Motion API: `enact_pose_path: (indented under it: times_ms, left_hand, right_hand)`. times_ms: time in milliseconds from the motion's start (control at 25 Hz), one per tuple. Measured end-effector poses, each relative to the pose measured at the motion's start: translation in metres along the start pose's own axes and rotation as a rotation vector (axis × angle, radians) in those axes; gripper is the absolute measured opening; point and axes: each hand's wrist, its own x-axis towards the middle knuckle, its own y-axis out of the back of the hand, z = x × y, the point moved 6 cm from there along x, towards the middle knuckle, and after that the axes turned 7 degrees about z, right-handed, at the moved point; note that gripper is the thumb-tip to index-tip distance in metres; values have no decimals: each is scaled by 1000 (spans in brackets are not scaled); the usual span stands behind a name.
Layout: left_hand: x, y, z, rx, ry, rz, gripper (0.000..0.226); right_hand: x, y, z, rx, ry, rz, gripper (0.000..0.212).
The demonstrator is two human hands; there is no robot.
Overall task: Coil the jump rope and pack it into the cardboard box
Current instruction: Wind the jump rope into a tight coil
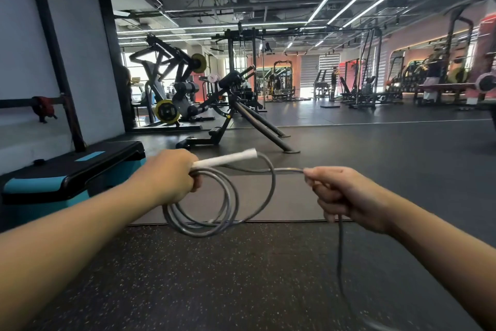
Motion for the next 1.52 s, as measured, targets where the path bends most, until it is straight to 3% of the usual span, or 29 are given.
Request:
enact_pose_path:
  times_ms: [120, 200, 280, 360, 520, 640, 840, 920, 1080, 1320, 1360, 1440, 1520]
  left_hand:
    - [-5, -16, -2, -752, 311, 62, 29]
    - [-7, -35, 4, -1217, 563, 114, 29]
    - [-9, -54, 21, -1533, 742, 139, 25]
    - [-13, -65, 46, -1679, 821, 164, 21]
    - [-28, -67, 74, -1671, 871, 291, 13]
    - [-32, -74, 84, -1760, 870, 224, 10]
    - [-34, -80, 97, -1936, 807, 61, 26]
    - [-35, -87, 99, -1957, 822, 41, 48]
    - [-32, -93, 90, -1684, 719, 70, 77]
    - [-49, -92, 91, -1720, 684, -139, 44]
    - [-50, -92, 84, -1743, 725, -79, 49]
    - [-56, -81, 56, -1635, 823, 256, 85]
    - [-66, -48, 32, -1320, 705, 639, 119]
  right_hand:
    - [9, -5, -10, 95, 45, 73, 28]
    - [16, -25, -2, 224, 51, 65, 50]
    - [20, -48, 1, 321, 70, 32, 77]
    - [19, -72, -3, 323, 150, 8, 84]
    - [24, -102, -11, 283, 201, 200, 66]
    - [29, -104, -15, 387, 106, 310, 35]
    - [22, -107, -12, 588, 4, 342, 19]
    - [20, -107, -11, 530, 22, 404, 16]
    - [21, -108, -5, 358, 120, 491, 28]
    - [17, -82, -28, -51, 311, 621, 34]
    - [21, -78, -31, -162, 322, 615, 33]
    - [26, -69, -40, -373, 331, 591, 32]
    - [27, -66, -48, -538, 354, 526, 28]
